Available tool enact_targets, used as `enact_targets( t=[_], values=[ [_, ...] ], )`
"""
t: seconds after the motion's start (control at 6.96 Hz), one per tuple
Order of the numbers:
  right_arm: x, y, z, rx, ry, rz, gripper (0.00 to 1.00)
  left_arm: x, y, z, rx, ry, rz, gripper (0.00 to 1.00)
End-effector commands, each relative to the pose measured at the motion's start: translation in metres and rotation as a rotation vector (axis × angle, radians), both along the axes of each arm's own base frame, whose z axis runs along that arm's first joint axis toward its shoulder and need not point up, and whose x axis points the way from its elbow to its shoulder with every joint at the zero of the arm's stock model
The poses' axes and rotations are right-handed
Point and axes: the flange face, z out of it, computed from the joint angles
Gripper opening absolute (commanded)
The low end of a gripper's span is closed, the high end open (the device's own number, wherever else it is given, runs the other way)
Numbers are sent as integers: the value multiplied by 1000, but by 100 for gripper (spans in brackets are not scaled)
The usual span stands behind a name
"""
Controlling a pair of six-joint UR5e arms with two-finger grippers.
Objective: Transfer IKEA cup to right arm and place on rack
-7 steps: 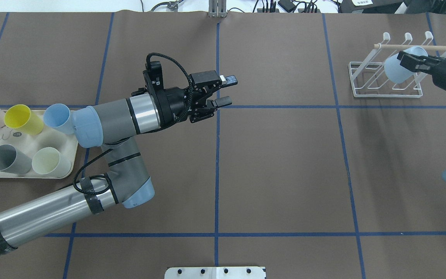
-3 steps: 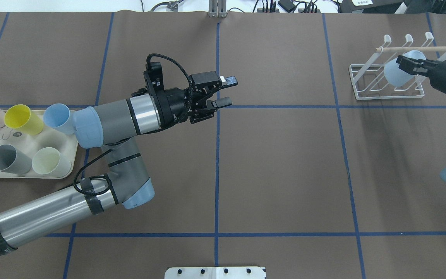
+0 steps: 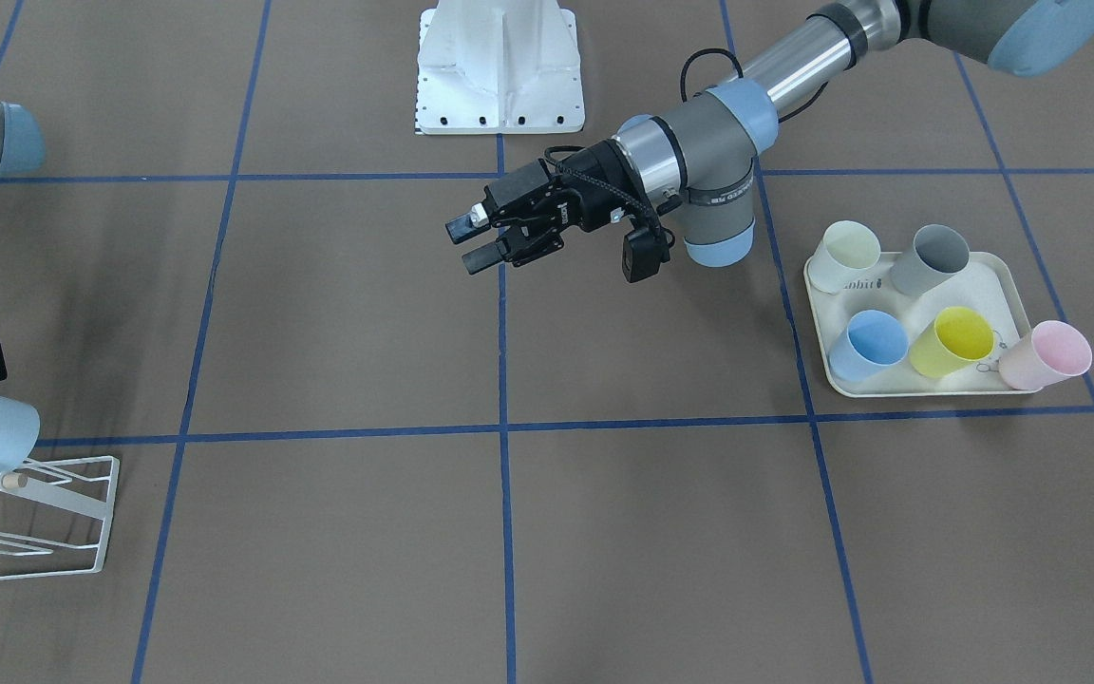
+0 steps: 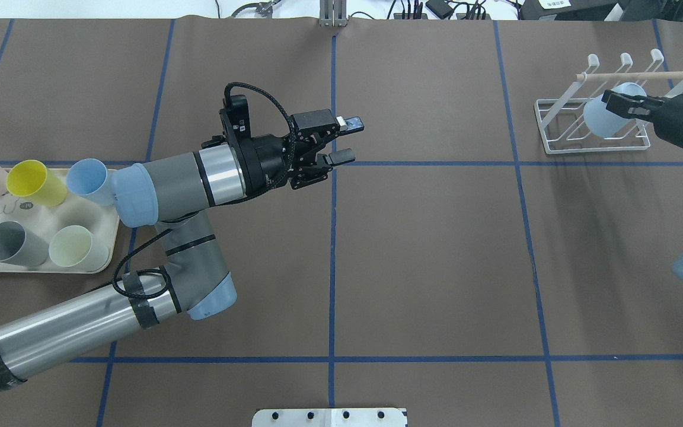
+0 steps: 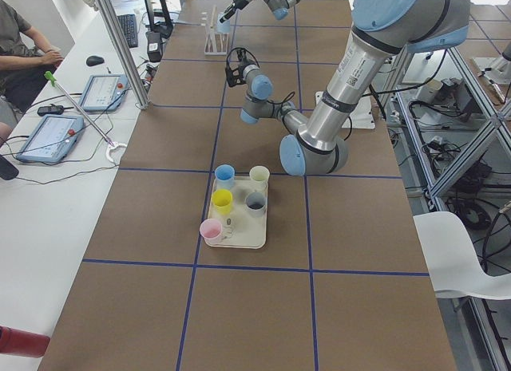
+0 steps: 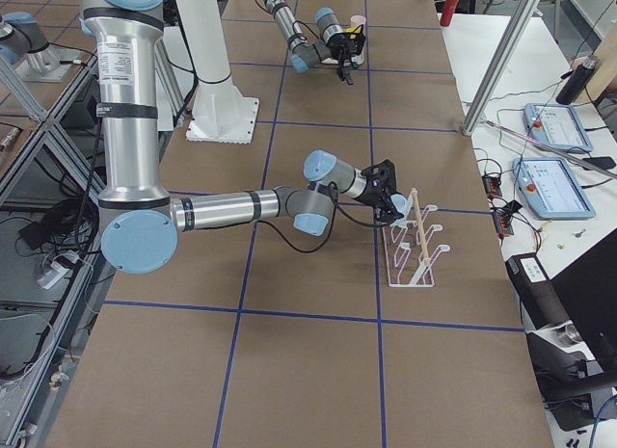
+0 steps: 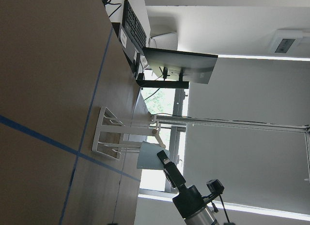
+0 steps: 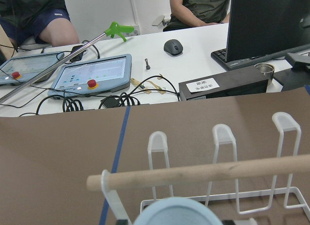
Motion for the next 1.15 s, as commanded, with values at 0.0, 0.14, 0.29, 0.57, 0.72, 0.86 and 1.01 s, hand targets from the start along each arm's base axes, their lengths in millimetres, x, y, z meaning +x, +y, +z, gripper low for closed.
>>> enact_targets(
  t=[0.0,0.14,0.29,0.57,0.72,0.86,1.01],
  values=[
    [-3,-2,0,-4,-7,-3,99,0,0,0,1,-1,-1,77],
    [-3,-1,1,-6,-7,-2,100,-5,-4,1,11,-6,-15,77],
    [-6,0,-2,-2,-11,-10,100,-14,-11,6,57,-37,-57,77],
    [-14,9,-19,19,-65,-77,100,-53,-37,55,124,-156,-92,76],
    [-14,15,-39,10,-143,-94,100,-101,-64,93,178,-274,-93,75],
    [-13,20,-51,-20,-219,-88,100,-169,-96,123,277,-423,-116,75],
    [-13,27,-62,-50,-285,-114,100,-221,-115,153,378,-561,-149,75]
  ],
)
